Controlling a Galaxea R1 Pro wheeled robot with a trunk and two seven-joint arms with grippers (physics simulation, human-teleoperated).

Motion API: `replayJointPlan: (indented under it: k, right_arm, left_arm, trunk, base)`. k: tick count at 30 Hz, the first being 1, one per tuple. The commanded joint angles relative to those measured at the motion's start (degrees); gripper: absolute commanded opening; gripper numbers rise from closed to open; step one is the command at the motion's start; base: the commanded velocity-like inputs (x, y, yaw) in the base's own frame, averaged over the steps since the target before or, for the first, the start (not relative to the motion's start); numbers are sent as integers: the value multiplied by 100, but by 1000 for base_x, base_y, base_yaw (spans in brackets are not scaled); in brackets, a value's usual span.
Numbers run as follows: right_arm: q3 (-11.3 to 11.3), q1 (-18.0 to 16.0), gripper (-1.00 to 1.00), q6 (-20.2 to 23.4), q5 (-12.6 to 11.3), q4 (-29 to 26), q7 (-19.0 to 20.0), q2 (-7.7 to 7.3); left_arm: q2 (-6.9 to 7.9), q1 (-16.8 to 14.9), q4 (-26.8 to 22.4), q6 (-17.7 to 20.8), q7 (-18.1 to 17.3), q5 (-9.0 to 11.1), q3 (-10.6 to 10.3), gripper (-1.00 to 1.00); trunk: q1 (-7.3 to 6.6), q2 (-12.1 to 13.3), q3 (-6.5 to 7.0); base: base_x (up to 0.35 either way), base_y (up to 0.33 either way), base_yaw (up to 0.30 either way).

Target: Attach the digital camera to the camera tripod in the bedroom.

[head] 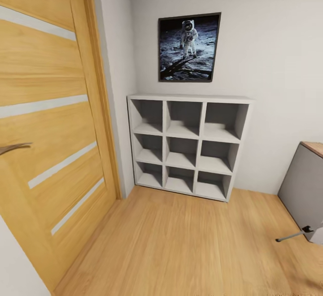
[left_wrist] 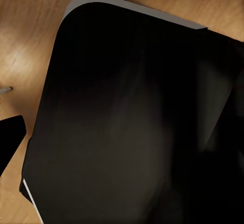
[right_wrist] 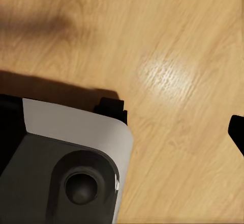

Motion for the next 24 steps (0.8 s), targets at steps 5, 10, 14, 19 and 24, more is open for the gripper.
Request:
replayJointPlan:
  k: [5,10,14,19,24]
  right_arm:
    - [-12,-8,100,-19,38,16,11,-2]
    - [-11,-8,100,-19,38,16,11,-2]
    - [-10,-8,100,-18,38,16,11,-2]
    - [-10,-8,100,-18,38,16,11,-2]
    - [-10,-8,100,-18,42,16,11,-2]
  left_arm:
    - [-1,2,-6,-12,-4,18,22,100]
    - [-1,2,-6,-15,-4,22,27,100]
    - [-1,2,-6,-17,-4,26,30,100]
    - [-1,2,-6,-18,-4,33,32,100]
    - [-1,2,-6,-18,-4,29,32,100]
  trunk:
    - [0,-3,-5]
    - [0,-3,-5]
    - [0,-3,-5]
    - [0,-3,-5]
    - [0,-3,-5]
  base:
    - [0,0,-169]
    - [0,0,-161]
    - [0,0,-157]
    - [0,0,-152]
    - [0,0,-64]
